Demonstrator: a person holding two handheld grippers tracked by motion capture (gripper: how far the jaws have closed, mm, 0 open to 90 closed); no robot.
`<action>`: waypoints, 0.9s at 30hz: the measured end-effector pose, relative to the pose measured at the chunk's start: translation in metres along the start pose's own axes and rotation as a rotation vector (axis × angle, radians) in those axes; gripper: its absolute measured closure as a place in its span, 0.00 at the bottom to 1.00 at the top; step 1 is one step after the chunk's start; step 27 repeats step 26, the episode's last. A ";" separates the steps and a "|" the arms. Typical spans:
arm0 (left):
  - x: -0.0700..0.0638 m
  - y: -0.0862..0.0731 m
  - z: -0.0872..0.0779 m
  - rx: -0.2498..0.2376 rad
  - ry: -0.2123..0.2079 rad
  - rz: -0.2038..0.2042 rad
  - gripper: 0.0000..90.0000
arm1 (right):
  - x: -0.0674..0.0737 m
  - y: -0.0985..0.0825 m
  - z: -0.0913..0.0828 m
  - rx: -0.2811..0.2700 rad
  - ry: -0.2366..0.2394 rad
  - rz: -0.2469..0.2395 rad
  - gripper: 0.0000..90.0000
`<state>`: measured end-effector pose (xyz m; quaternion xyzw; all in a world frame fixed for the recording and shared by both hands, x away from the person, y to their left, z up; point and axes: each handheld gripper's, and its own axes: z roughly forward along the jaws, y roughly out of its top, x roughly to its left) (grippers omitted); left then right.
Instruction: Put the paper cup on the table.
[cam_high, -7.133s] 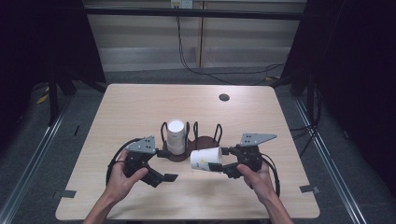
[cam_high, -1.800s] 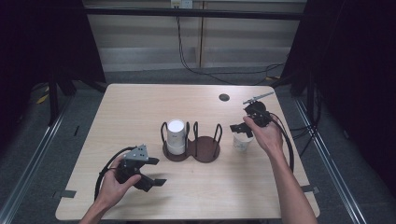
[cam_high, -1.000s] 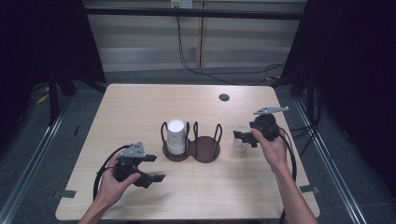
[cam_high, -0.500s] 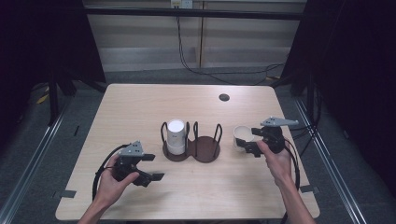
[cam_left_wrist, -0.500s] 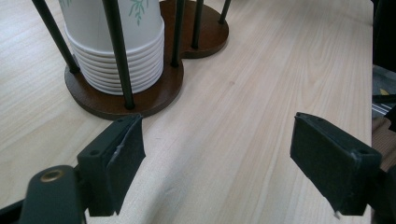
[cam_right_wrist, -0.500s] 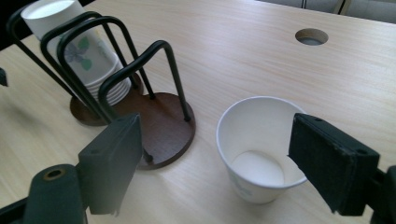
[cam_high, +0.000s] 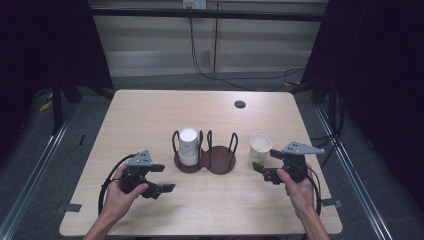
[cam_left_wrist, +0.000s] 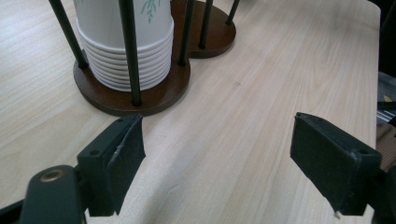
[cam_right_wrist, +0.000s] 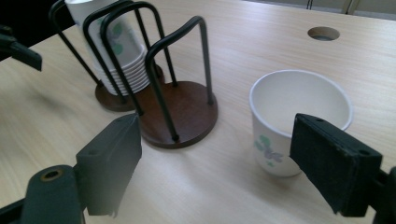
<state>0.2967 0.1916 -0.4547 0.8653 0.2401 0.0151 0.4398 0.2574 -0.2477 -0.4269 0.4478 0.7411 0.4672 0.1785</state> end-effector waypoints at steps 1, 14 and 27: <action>0.000 0.000 0.000 0.000 -0.001 0.003 0.20 | 0.002 -0.002 -0.001 -0.008 0.006 -0.001 0.18; 0.000 -0.001 -0.002 0.000 -0.011 -0.001 0.20 | 0.013 -0.032 -0.012 -0.009 0.014 0.011 0.18; -0.005 -0.004 0.001 0.010 -0.014 -0.027 0.19 | 0.024 -0.057 -0.007 0.001 0.040 0.016 0.18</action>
